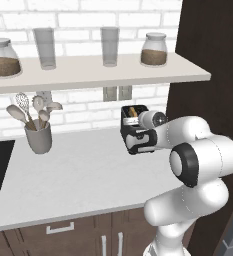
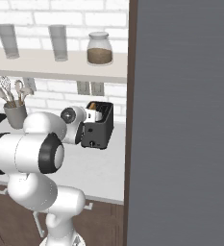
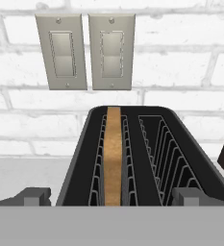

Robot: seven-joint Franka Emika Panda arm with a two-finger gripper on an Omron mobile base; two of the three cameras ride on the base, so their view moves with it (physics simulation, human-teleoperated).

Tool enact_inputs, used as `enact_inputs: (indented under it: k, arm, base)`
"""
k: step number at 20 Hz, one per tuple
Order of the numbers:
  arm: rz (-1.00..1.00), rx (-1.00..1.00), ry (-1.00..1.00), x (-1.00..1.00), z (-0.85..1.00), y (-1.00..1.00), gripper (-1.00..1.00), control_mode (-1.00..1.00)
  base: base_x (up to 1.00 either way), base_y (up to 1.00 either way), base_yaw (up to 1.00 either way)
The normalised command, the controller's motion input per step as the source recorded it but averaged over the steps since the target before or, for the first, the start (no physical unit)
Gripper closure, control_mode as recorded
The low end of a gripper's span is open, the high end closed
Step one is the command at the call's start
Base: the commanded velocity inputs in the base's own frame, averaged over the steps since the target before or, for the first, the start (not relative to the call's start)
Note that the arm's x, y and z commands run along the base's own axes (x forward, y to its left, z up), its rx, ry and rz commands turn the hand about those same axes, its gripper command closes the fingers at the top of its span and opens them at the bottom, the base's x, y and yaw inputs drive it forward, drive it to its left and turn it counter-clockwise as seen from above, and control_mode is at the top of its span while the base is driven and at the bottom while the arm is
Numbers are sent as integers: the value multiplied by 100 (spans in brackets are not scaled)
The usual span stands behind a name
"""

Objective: Start the toaster. Once the lever pops up, take the bread to the plate on the dining counter.

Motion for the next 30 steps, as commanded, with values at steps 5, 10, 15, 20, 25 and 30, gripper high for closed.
enact_inputs:
  k: [5,10,15,20,25,30]
  arm:
    - [0,0,0,0,0,0,-100,-100]
    - [0,0,0,0,0,0,-100,-100]
    - [0,0,0,0,0,0,-100,-100]
    - [0,0,0,0,0,0,-100,-100]
    - [0,0,0,0,0,0,-100,-100]
    - [0,0,0,0,0,0,-100,-100]
  base:
    - [0,0,0]
    - [0,0,0]
    - [0,0,0]
    - [0,0,0]
    - [0,0,0]
    - [0,0,0]
